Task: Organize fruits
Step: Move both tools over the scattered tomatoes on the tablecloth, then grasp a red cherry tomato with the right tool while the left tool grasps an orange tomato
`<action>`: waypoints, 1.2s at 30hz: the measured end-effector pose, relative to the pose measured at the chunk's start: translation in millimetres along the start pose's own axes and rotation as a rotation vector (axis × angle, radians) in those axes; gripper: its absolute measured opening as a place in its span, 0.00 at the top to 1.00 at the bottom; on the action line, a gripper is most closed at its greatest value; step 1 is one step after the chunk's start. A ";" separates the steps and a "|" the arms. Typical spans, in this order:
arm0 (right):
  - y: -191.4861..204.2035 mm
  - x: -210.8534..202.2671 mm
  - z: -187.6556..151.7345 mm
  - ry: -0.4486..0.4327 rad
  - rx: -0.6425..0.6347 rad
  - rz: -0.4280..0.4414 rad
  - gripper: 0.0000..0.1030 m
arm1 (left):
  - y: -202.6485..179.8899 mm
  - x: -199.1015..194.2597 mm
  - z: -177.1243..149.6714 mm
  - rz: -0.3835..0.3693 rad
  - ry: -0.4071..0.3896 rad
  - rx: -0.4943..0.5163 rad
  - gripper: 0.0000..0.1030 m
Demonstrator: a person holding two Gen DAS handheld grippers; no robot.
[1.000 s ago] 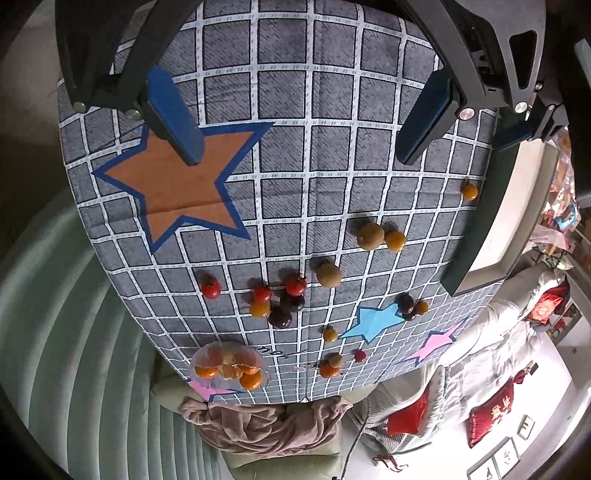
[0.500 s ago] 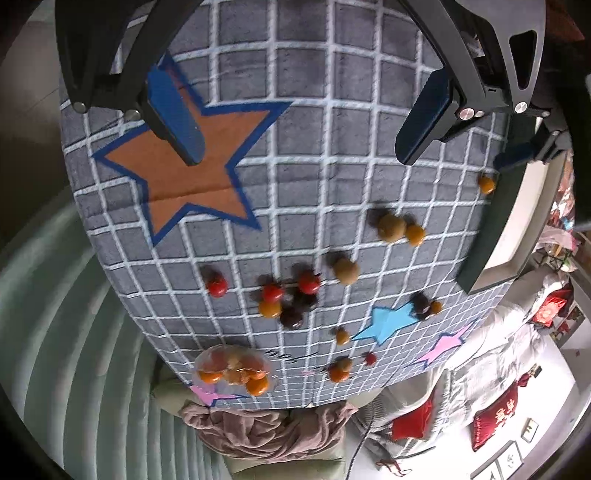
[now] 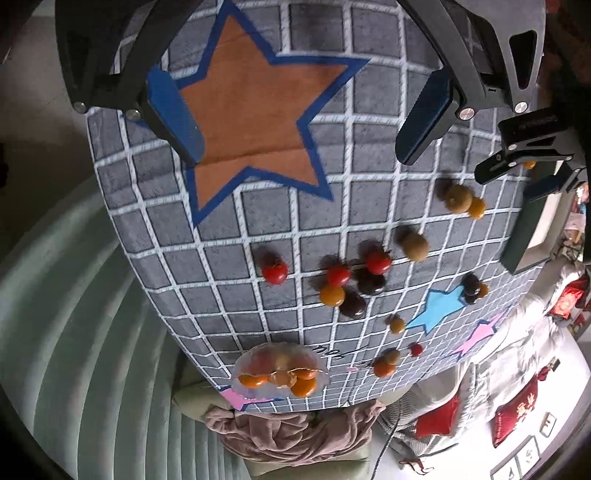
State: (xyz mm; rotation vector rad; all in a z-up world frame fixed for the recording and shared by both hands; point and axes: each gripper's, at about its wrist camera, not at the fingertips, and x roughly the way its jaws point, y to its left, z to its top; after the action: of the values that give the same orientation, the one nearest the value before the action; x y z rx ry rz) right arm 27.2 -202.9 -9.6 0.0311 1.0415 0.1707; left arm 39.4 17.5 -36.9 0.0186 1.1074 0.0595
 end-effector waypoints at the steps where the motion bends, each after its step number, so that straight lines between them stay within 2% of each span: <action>1: -2.8 3.1 3.2 0.001 0.008 0.000 0.00 | -1.2 1.9 1.5 0.002 0.000 0.004 0.00; 12: -17.4 39.9 31.3 0.015 0.025 -0.041 0.00 | -12.0 17.8 15.4 -0.049 -0.021 -0.006 0.00; 16: -14.3 50.2 36.9 -0.004 0.004 -0.056 0.00 | -11.8 16.5 10.0 -0.055 -0.064 -0.010 0.00; 19: -9.7 55.2 43.5 -0.025 -0.024 -0.062 0.02 | -12.9 16.0 10.7 -0.050 -0.059 -0.017 0.00; 21: -4.9 57.2 48.7 -0.043 -0.045 -0.057 0.10 | -14.7 15.1 11.0 -0.042 -0.056 -0.015 0.00; 23: 2.2 58.0 53.2 -0.062 -0.078 -0.062 0.33 | -18.5 13.8 11.6 -0.027 -0.064 0.003 0.01; 24: 4.3 58.4 54.6 -0.067 -0.086 -0.061 0.39 | -20.4 12.3 11.5 -0.028 -0.070 0.013 0.08; 25: 5.9 57.9 55.2 -0.072 -0.089 -0.056 0.54 | -22.7 10.3 11.7 -0.040 -0.077 0.021 0.13; 26: 6.2 57.3 55.4 -0.075 -0.086 -0.046 0.69 | -25.3 7.7 11.6 -0.054 -0.079 0.027 0.25; 27: 5.0 56.3 54.9 -0.076 -0.079 -0.025 0.76 | -28.0 5.8 11.6 -0.065 -0.080 0.033 0.39; 28: 4.2 55.1 53.9 -0.076 -0.073 -0.012 0.78 | -30.3 4.3 11.5 -0.078 -0.080 0.037 0.46; 30: 0.8 49.9 50.3 -0.085 -0.062 0.011 0.78 | -36.1 0.7 10.7 -0.085 -0.087 0.052 0.78; 33: -6.0 38.8 43.0 -0.086 -0.040 0.063 0.78 | -36.8 -0.5 8.8 -0.097 -0.090 0.042 0.78; 36: -10.5 28.4 33.8 -0.080 -0.024 0.098 0.78 | -30.6 -4.6 4.8 -0.144 -0.084 0.009 0.78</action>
State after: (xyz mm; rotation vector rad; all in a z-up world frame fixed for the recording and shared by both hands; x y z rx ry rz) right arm 71.7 -206.9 -18.0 0.0667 0.9589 0.2687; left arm 42.9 -13.2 -32.1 -0.0503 1.0220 -0.0745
